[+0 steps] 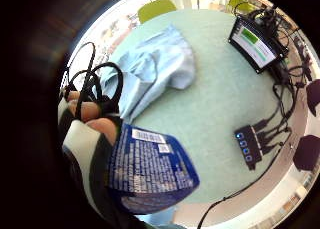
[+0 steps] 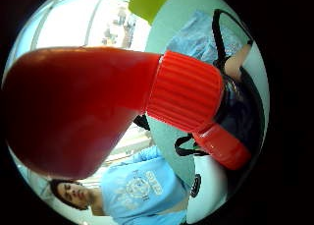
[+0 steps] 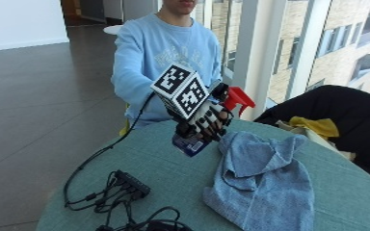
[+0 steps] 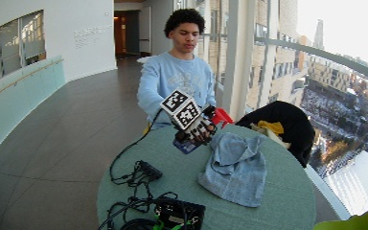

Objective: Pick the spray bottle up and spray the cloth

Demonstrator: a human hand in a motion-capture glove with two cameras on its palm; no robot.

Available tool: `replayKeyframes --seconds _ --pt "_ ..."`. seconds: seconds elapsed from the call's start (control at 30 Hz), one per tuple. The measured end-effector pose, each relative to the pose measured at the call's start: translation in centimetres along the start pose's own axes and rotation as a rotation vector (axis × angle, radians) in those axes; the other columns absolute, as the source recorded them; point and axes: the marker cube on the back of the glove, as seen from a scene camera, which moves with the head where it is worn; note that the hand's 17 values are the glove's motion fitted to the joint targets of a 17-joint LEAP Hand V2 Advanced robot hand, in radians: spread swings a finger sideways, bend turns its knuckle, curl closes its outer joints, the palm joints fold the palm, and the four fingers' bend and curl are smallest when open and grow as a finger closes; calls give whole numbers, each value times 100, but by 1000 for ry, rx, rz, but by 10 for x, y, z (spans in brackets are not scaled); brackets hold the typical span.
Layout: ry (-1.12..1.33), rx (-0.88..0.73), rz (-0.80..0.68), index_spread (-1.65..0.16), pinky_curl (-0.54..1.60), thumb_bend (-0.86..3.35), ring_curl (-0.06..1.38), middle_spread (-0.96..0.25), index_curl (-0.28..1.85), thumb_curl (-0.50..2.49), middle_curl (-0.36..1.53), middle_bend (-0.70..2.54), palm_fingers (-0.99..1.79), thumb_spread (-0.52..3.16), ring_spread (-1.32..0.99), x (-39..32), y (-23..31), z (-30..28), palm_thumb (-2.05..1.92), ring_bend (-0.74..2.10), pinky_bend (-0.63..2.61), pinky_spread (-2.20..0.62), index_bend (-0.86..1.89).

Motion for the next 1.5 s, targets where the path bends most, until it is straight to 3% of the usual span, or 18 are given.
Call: replayKeyframes --seconds 0.33,0.7,1.03,1.5 --pt "-328 58 -219 -25 37 -3 38 -10 40 68 45 33 120 54 -10 -78 6 45 96 55 33 -3 15" --pt "-563 18 -385 -25 37 -3 38 -10 40 68 45 32 120 54 -10 -159 8 127 96 55 33 -3 15" --pt "-725 -9 -435 -25 37 -3 37 -10 40 68 44 31 118 55 -10 -194 12 199 96 54 33 -3 15" --pt "-731 -33 -450 -26 37 -4 38 -10 40 66 44 30 118 62 -11 -203 13 251 93 54 31 -2 14"
